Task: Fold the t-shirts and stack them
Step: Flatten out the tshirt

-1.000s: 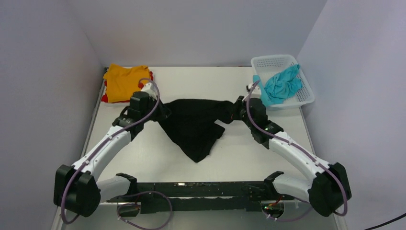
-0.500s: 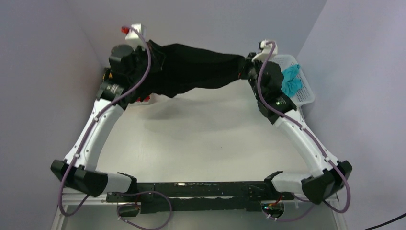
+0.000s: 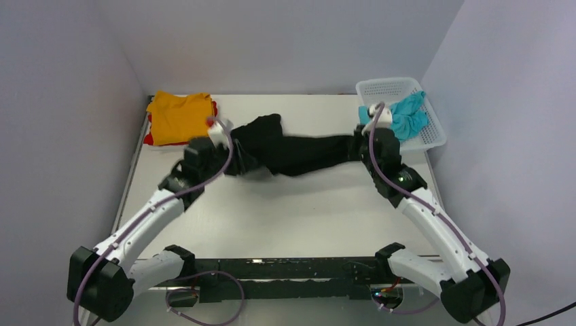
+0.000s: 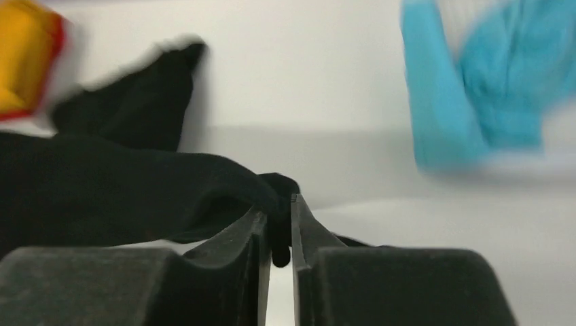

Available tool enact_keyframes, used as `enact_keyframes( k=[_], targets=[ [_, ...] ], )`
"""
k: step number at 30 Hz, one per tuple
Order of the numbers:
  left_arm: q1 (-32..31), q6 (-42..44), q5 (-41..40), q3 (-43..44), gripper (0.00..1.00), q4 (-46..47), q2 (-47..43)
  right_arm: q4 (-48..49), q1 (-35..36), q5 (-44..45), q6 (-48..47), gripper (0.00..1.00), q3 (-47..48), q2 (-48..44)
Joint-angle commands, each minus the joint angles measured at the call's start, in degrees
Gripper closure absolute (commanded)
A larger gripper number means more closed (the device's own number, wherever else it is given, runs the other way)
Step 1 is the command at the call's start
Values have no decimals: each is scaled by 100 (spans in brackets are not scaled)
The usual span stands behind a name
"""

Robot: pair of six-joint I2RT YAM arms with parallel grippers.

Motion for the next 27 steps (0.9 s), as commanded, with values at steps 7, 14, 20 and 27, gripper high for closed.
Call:
enact_keyframes(
  k=[7, 14, 20, 27],
  targets=[
    [-983, -1124, -612, -1725, 1, -816, -1236, -2411, -190, 1463, 1663, 0, -1293, -801],
    [-466, -1262, -2123, -1064, 1, -1461, -673, -1387, -194, -171, 1716, 0, -1497, -601],
    [1002, -1031, -1116, -605, 0, -500, 773, -463, 402, -1769, 1813, 0, -1701, 190],
    [1741, -934, -598, 252, 1, -479, 2328, 60, 2646, -873, 1955, 1, -1037, 1855]
  ],
)
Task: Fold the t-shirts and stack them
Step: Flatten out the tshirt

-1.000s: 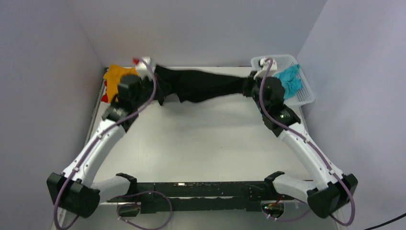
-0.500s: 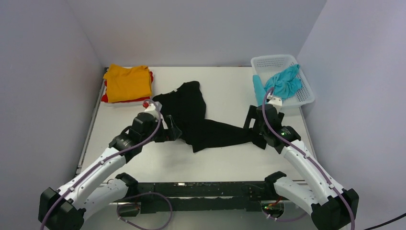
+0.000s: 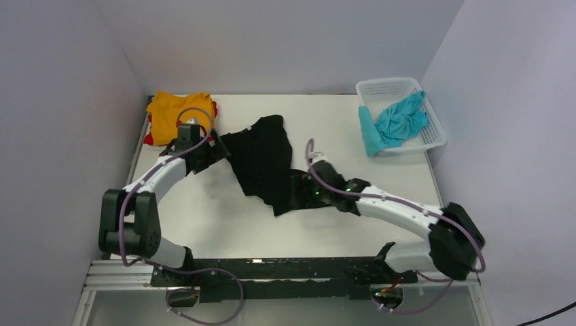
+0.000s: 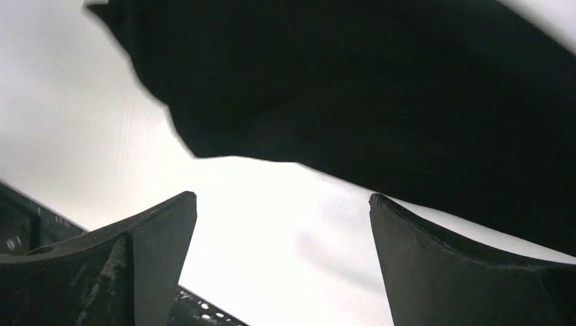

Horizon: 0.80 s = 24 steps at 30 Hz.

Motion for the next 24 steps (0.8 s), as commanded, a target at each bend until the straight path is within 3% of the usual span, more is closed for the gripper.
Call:
enact_keyframes(
  k=[1, 8, 16, 21, 24],
  targets=[
    [219, 120, 509, 388, 0, 335, 395, 483, 1116, 338, 90, 3, 813, 1129],
    [414, 133, 619, 252, 1, 386, 375, -256, 1883, 1009, 197, 18, 2085, 2974],
    [513, 109, 689, -22, 1, 481, 151, -762, 1898, 1717, 587, 36, 2344, 3710],
    [536, 146, 636, -45, 1, 450, 111, -1067, 1892, 2369, 1056, 65, 2025, 3555],
    [535, 183, 602, -51, 1, 429, 76, -1190, 1872, 2690, 1150, 90, 1775, 3329]
  ],
)
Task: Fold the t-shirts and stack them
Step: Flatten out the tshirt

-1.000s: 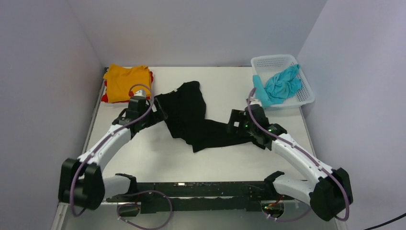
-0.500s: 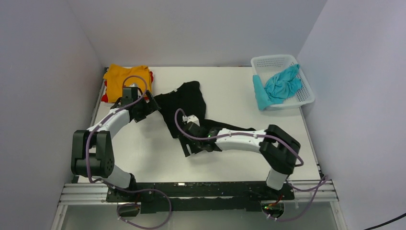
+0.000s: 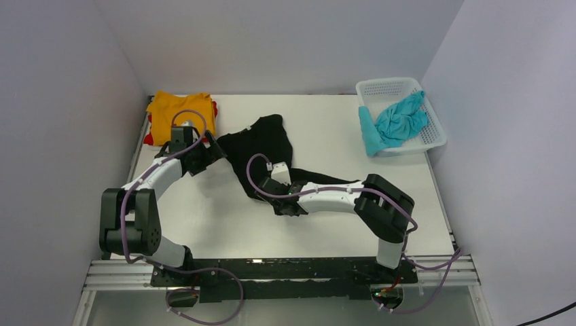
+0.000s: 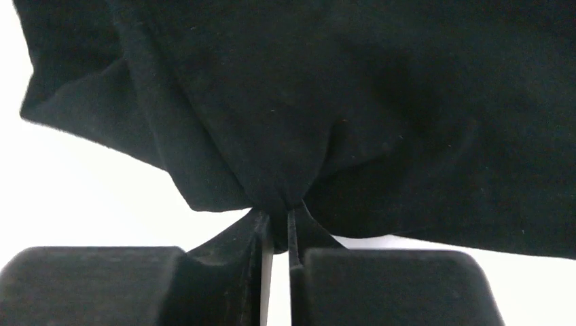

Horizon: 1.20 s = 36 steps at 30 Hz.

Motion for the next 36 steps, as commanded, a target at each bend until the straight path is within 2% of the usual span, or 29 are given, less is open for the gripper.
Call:
enact_keyframes(
  k=[1, 6, 10, 15, 21, 23, 29, 31, 33, 35, 36],
  targets=[
    [34, 143, 3, 2, 1, 96, -265, -685, -58, 773, 385, 100, -527, -348],
    [33, 177, 85, 5, 1, 63, -267, -874, -83, 1327, 455, 100, -1028, -1552],
    [27, 52, 407, -196, 1, 244, -226, -1229, -159, 1624, 142, 100, -1252, -2627],
    [-153, -109, 1177, -844, 1, 914, -217, -1310, -664, 960, -117, 100, -1657, -3482],
    [-696, -42, 806, -890, 2, 702, 89, -1201, -1285, 551, -185, 100, -2130, -3976],
    [-867, -160, 858, -902, 7, 848, 223, -1084, -1378, 461, -204, 100, -2207, -4063],
    [-1355, -90, 732, -723, 26, 774, 617, -989, -1459, 474, -272, 100, -2163, -4133],
    [-1478, -66, 849, -665, 37, 740, 745, -1001, -1511, 532, -268, 100, -2131, -4140],
    [-1606, -38, 866, -624, 59, 704, 818, -1017, -1585, 611, -259, 100, -2076, -4164],
    [-1687, -12, 751, -572, 97, 585, 796, -984, -1645, 730, -262, 100, -2005, -4237],
    [-1695, -5, 686, -550, 100, 538, 736, -970, -1692, 781, -290, 100, -1957, -4274]
  ],
)
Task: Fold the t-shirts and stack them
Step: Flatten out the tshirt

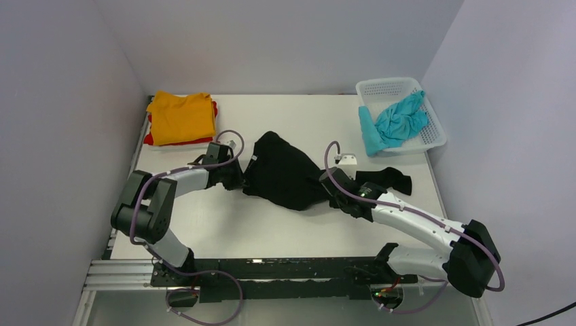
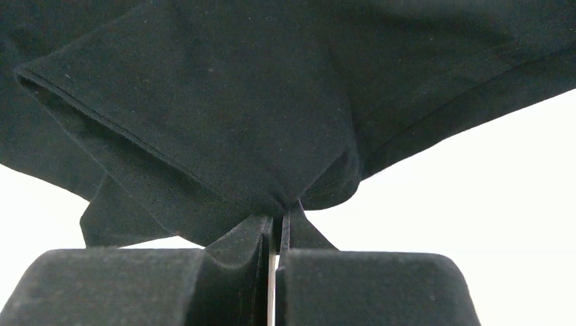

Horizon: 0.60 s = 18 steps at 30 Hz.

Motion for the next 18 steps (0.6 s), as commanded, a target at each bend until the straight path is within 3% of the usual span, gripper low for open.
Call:
enact_keyframes(
  k=[1, 13, 18],
  targets=[
    [-142, 134, -154, 158, 100, -309, -127, 130, -154, 376, -116, 100, 355, -301],
    [-177, 491, -1628, 793, 100, -611, -3550, -213, -255, 1707, -1161, 100, 1866, -1293],
    [-177, 835, -1961, 1351, 100, -526, -4775, 670, -262, 858, -2361, 100, 2459, -1975]
  ],
)
